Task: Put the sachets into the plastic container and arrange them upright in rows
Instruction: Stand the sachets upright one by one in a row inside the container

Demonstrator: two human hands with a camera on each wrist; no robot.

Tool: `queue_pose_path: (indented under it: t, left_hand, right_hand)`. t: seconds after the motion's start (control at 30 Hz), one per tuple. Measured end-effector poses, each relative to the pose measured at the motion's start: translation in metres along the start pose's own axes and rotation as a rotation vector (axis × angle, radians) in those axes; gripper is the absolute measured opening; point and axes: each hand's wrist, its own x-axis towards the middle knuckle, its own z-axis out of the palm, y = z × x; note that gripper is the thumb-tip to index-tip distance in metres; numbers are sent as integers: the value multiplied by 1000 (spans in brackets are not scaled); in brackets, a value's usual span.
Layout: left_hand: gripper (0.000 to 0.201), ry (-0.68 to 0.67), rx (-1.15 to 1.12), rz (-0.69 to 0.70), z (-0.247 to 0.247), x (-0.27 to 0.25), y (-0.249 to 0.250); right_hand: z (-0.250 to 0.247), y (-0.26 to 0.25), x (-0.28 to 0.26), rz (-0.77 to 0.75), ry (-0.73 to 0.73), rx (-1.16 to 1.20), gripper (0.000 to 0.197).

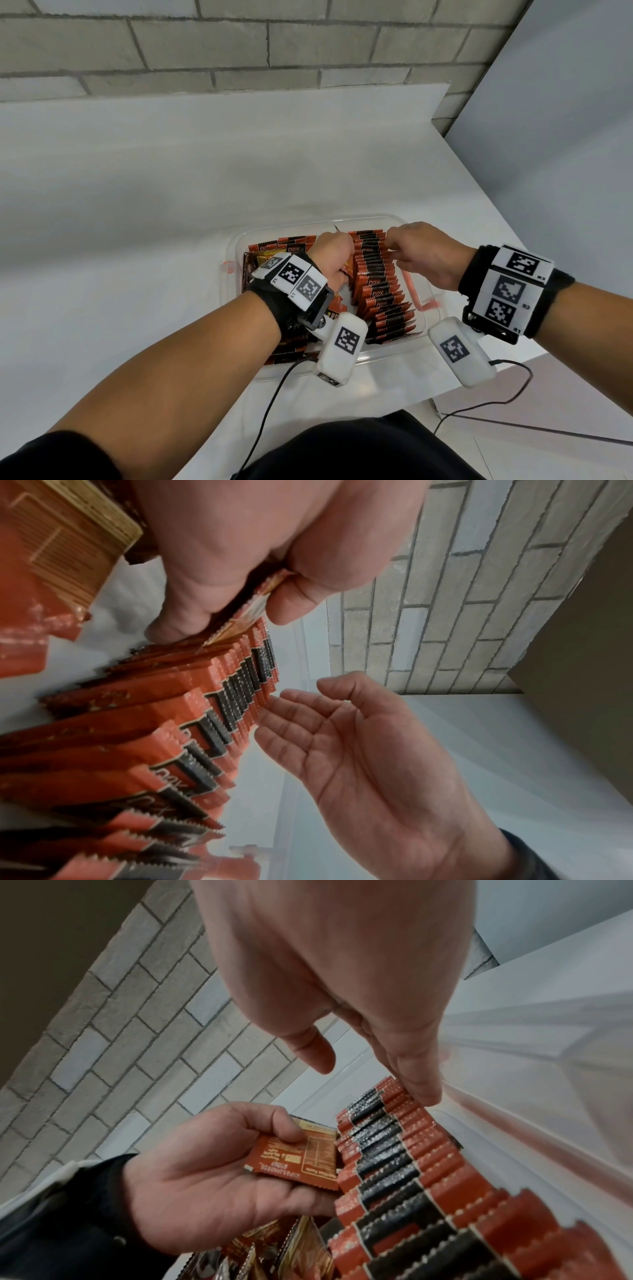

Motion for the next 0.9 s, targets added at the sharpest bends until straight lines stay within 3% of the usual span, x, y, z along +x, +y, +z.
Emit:
queue_pose_path:
  t: [0.13,0.27,0.53,0.7,0.9]
  left_hand:
    - [31,1,7,0,-1,1,0]
    - [31,-2,-17,8,-1,2,0]
    - [30,8,-12,25,0,4,2]
    - [15,-35,-240,-3,-22,-16,12]
    - [29,-66,-314,247,-104,-57,34]
  right_hand:
    - [1,-2,-2,0,4,4,22]
    - [0,-1,0,-21,26,-4,35]
    - [0,-2,-1,-34,5,4,14]
    - [-14,-6,-13,-34,-23,71,11]
    - [-25,-10,-42,-60,-91,40,12]
